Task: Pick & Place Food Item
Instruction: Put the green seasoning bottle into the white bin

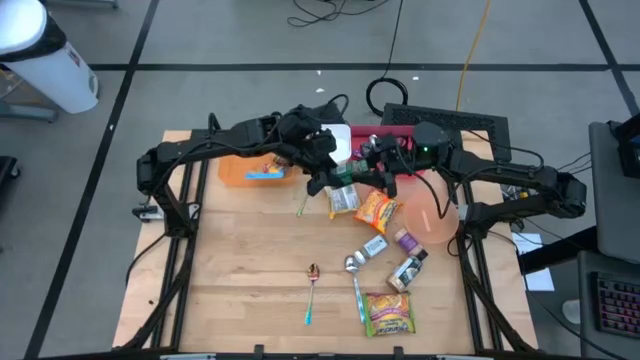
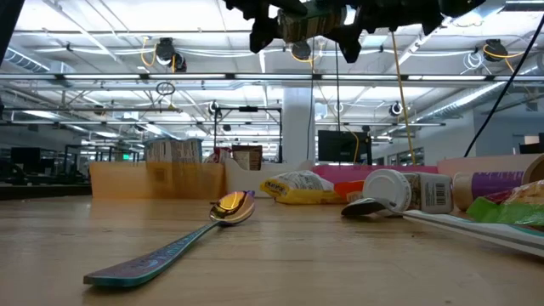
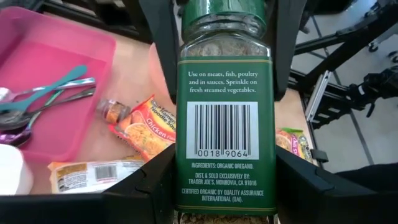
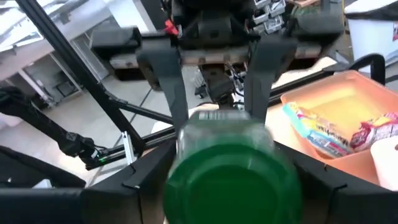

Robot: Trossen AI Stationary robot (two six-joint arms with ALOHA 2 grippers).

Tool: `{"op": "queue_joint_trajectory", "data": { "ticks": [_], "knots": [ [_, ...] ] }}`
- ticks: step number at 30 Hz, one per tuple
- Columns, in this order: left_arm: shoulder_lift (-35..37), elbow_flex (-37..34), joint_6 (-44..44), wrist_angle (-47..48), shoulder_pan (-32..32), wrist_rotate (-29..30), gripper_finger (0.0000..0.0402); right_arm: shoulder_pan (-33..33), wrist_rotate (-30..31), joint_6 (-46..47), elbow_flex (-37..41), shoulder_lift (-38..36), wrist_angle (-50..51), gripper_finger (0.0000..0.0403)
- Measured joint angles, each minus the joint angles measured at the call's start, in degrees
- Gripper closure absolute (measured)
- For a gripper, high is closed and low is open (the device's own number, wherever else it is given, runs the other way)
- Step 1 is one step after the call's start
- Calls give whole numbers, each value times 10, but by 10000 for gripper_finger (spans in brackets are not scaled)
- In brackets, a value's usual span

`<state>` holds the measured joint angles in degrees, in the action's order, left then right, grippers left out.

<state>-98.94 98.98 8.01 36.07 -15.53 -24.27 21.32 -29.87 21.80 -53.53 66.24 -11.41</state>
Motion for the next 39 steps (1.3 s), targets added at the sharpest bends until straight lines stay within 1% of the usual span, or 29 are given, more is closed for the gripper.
{"op": "queue_joint_trajectory", "data": {
  "ticks": [4,10,15,21,27,32,34,39],
  "knots": [
    [2,0,-2,-4,-1,7,200,0,1,27,27,0,-53,172],
    [3,0,-2,-9,-2,5,200,10,2,74,61,1,-152,187],
    [2,0,1,-9,-6,5,200,16,2,88,73,1,-175,192],
    [3,1,-6,-12,-6,3,200,16,4,93,74,1,-198,186],
    [3,1,2,-19,-6,4,200,17,2,88,74,0,-203,209],
    [3,1,4,-18,-6,3,200,17,2,92,74,0,-209,209],
    [3,1,5,-19,-6,3,185,17,0,95,74,0,-209,209],
    [2,0,-1,-27,-6,-4,105,16,-8,117,74,-3,-223,210]
  ]
}}
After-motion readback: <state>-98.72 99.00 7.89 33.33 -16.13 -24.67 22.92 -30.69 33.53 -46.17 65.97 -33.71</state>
